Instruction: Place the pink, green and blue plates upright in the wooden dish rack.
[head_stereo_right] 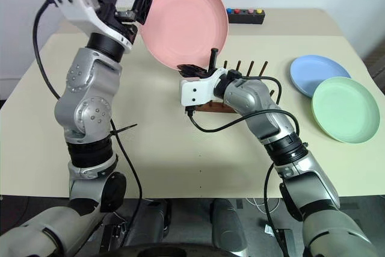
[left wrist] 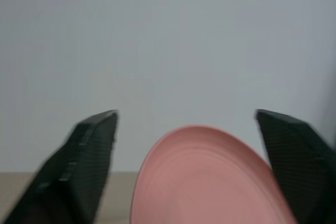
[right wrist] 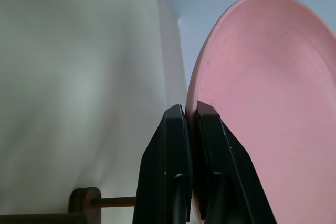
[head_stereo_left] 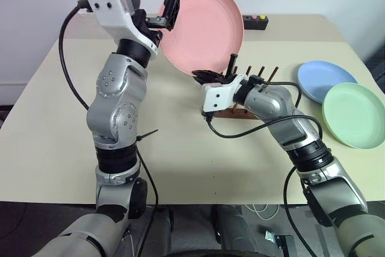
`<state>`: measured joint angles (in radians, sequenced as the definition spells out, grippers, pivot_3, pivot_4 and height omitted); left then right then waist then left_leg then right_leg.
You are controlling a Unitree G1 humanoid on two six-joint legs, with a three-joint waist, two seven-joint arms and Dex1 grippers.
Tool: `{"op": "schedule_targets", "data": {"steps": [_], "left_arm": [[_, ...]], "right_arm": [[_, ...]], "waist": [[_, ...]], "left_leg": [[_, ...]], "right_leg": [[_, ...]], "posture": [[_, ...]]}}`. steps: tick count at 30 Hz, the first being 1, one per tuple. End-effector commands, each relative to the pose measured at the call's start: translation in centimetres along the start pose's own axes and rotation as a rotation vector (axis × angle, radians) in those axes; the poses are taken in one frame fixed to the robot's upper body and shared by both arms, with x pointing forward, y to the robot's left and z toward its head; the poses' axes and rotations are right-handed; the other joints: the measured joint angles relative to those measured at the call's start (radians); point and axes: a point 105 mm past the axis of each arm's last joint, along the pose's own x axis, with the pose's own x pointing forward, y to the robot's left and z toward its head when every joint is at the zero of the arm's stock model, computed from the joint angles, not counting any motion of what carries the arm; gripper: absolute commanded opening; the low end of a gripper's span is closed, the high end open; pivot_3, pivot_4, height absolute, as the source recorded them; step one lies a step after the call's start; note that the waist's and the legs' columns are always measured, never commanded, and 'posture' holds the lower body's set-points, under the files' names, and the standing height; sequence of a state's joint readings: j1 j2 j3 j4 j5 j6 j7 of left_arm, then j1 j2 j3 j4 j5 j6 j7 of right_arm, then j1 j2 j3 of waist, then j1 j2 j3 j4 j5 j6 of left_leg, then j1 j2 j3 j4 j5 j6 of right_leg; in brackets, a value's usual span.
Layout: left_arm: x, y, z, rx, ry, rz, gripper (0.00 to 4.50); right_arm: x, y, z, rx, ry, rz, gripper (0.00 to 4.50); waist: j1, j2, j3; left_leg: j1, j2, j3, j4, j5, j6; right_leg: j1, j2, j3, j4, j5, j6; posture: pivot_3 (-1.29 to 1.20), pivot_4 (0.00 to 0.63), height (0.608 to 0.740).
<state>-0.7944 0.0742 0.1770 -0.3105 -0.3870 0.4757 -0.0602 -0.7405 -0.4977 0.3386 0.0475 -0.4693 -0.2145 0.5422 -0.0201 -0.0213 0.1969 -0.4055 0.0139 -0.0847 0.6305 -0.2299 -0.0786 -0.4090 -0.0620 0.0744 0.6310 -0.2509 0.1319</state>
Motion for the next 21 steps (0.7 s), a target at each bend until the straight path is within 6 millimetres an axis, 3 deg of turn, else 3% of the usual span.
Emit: {"op": "schedule_targets", "data": {"steps": [1, 5, 10, 14, 21], "left_arm": [[-0.2, 0.0, 3.6, -0.031, -0.154, -0.015, 4.48], [-0.5, 0.9, 3.9, 0.002, -0.153, -0.011, 4.48], [-3.0, 1.7, 1.5, 0.073, -0.015, -0.154, 4.48], [-6.3, -0.1, -2.4, 0.086, 0.2, -0.372, 4.48], [-12.1, -4.0, -7.4, 0.073, 0.469, -0.699, 4.48]], "right_arm": [[-0.8, -3.1, -0.2, -0.062, -0.003, -0.108, 0.0], [-2.3, -5.5, -1.0, -0.047, 0.004, -0.197, 0.0], [-6.3, -9.6, -2.2, 0.31, -0.048, -0.361, 0.0], [-9.4, -10.3, -2.1, 0.681, -0.178, -0.383, 0.0], [-14.5, -9.5, -2.6, 1.089, -0.273, -0.346, 0.0]], "waist": [[0.001, 0.0, 0.0], [0.004, 0.0, 0.0], [-0.001, 0.0, 0.0], [-0.001, 0.0, 0.0], [0.004, 0.001, 0.0]], "left_leg": [[0.0, 0.0, 0.0, 0.0, 0.0, 0.0], [0.0, 0.0, 0.0, 0.0, 0.0, 0.0], [0.0, 0.0, 0.0, 0.0, 0.0, 0.0], [0.0, 0.0, 0.0, -0.001, 0.0, 0.0], [0.0, 0.0, 0.0, 0.0, 0.0, 0.001]], "right_leg": [[0.0, 0.0, 0.0, 0.0, 0.0, 0.0], [0.0, 0.0, 0.0, 0.0, 0.0, 0.0], [0.0, 0.0, 0.0, 0.0, 0.0, 0.0], [0.0, 0.0, 0.0, 0.0, 0.0, 0.0], [0.001, 0.0, 0.0, 0.0, -0.001, -0.001]], "posture": [[0.0, 0.15, 0.73], [0.0, 0.15, 0.73], [0.0, 0.15, 0.73], [0.0, 0.15, 0.73], [0.0, 0.15, 0.73]]}}
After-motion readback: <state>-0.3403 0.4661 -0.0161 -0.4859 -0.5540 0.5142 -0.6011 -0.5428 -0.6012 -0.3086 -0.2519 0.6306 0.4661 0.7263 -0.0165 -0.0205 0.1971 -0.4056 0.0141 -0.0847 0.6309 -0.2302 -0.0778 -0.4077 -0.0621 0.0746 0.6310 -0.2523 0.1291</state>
